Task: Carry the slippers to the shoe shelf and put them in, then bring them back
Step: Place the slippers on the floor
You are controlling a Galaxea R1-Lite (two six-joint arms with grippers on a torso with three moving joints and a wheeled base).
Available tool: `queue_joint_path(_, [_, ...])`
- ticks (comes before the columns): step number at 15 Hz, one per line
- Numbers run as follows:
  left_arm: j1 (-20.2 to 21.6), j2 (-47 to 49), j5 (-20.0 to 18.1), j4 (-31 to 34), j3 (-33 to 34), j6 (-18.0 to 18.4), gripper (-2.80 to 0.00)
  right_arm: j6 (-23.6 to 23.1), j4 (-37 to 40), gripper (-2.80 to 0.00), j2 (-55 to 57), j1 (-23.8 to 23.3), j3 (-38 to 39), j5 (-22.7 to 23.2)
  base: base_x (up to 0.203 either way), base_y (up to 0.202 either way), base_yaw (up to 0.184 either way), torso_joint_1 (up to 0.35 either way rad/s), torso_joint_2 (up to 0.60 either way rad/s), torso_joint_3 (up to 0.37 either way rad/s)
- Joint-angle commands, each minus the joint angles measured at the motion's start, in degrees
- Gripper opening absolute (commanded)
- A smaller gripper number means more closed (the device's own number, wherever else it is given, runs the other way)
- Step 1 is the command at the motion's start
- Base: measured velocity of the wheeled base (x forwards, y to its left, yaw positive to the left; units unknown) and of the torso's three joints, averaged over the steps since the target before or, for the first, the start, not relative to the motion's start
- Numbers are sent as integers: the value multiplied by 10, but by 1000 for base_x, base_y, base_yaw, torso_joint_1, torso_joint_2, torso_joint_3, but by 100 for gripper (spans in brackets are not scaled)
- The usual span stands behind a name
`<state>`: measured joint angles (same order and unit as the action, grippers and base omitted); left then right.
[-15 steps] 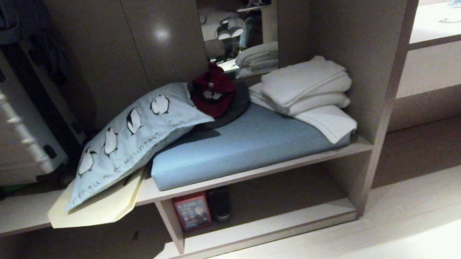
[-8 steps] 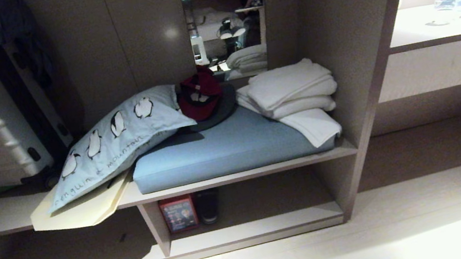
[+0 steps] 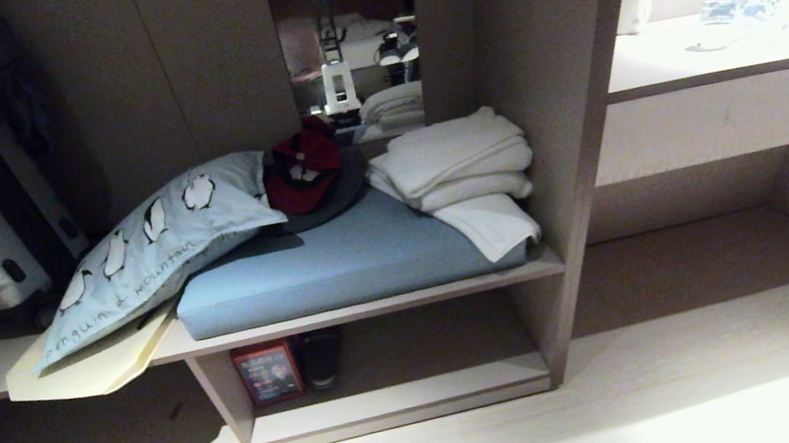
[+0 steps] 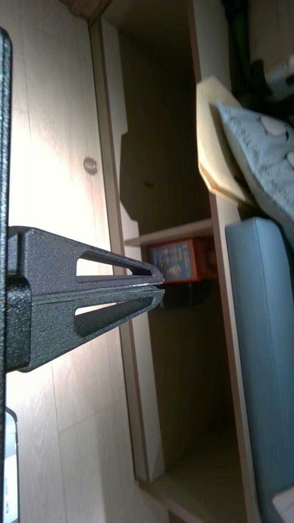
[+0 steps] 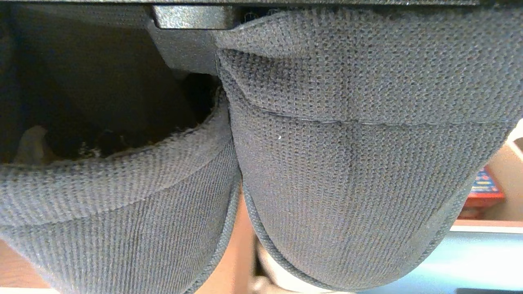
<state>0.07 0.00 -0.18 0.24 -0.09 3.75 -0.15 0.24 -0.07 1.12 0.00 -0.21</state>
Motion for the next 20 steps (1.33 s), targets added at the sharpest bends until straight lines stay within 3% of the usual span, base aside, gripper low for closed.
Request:
queue_joint_path(1, [0,1,0,1,0,1,-280,0,0,-280,1,0,0,0,0,-196,1,2,2,1])
queue_joint_path(20, [0,0,0,-1,0,-1,-280,0,0,-280,1,0,0,0,0,-197,2,2,2,2])
